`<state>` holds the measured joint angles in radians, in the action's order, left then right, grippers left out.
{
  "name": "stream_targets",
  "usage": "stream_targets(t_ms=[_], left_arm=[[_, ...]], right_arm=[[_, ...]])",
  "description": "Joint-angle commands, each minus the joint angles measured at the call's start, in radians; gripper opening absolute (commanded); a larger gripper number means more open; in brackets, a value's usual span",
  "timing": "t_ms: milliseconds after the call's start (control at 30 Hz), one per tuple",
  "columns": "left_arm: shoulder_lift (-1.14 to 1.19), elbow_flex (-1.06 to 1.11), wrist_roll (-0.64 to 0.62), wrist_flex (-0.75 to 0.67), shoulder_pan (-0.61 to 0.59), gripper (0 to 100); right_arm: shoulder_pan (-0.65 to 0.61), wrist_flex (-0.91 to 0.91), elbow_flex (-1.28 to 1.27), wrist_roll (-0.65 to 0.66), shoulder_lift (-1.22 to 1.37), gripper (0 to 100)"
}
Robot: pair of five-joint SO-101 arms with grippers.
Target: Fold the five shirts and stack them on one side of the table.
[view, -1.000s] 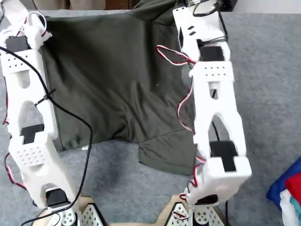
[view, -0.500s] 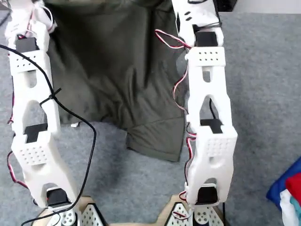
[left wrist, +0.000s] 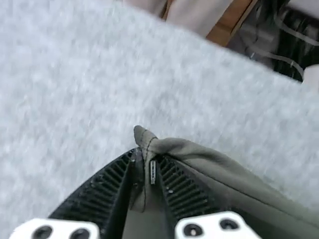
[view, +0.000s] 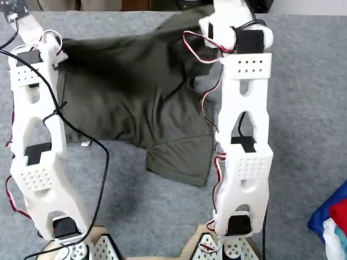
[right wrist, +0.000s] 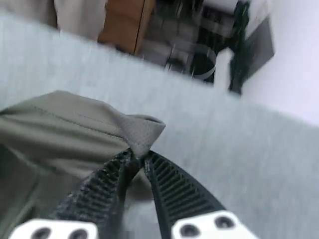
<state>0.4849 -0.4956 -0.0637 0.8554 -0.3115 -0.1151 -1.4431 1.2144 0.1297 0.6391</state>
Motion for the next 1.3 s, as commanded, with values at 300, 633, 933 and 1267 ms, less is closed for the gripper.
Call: stream_targets(t_ms=[300, 633, 933, 1267], left_arm=[[-0.028, -0.008, 0.146, 0.374, -0.029, 2], [-0.074, 0.003, 0.183, 0.457, -0.153, 2], [-0.117, 0.003, 0.298, 0.606, -0.153, 2], [-0.119, 0.103, 0.396, 0.641, -0.152, 2]], right_arm=[[0.019, -0.345, 0.156, 0.063, -0.030, 0.5], [0.010, -0.342, -0.303, 0.127, -0.366, 0.5], [0.068, -0.287, -0.788, 0.259, -0.674, 0.5], [0.128, -0.307, -1.093, 0.365, -0.871, 0.5]])
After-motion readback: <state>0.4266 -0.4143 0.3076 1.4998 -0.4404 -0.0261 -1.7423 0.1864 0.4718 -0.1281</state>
